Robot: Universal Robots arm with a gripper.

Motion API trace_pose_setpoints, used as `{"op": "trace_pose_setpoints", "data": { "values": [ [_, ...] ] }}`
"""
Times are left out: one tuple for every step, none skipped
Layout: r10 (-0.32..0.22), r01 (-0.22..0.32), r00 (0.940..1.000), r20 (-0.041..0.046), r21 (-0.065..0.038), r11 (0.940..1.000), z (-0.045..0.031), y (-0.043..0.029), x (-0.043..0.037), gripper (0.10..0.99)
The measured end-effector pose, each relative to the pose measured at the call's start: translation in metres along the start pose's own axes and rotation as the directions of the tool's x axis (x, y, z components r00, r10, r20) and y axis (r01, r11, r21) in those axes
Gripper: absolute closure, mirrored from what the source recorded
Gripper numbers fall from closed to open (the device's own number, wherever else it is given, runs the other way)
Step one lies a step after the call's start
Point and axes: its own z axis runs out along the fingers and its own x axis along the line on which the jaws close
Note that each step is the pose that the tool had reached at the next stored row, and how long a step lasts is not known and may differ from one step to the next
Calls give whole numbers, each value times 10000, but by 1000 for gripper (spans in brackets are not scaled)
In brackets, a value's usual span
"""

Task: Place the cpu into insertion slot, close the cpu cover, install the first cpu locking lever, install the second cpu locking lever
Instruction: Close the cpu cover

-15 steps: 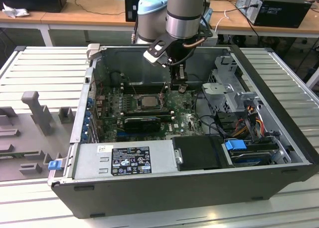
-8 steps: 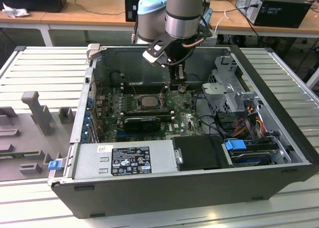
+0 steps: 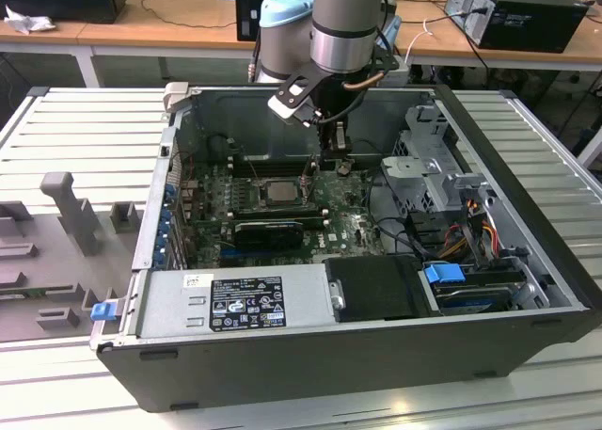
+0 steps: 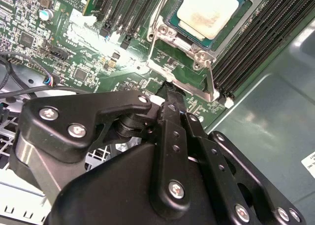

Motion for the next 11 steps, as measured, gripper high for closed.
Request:
{"op": "trace_pose_setpoints", "data": {
  "values": [
    [-1, 1, 10000, 1, 0, 10000, 0, -2, 0, 980],
    [-1, 1, 10000, 0, 0, 10000, 0, -3, 0, 980],
    [0, 0, 10000, 0, 0, 10000, 0, -5, 0, 980],
    [-1, 1, 10000, 0, 0, 10000, 0, -6, 0, 980],
    [0, 0, 10000, 0, 0, 10000, 0, -8, 0, 980],
    [0, 0, 10000, 0, 0, 10000, 0, -9, 0, 980],
    [-1, 1, 10000, 0, 0, 10000, 0, -11, 0, 980],
    [-1, 1, 10000, 0, 0, 10000, 0, -12, 0, 980],
    [-1, 1, 10000, 1, 1, 10000, -1, -13, 1, 980],
    [0, 0, 10000, 0, 0, 10000, 0, -14, 1, 980],
    [-1, 1, 10000, 1, 0, 10000, -1, -15, 0, 980]
  ]
}}
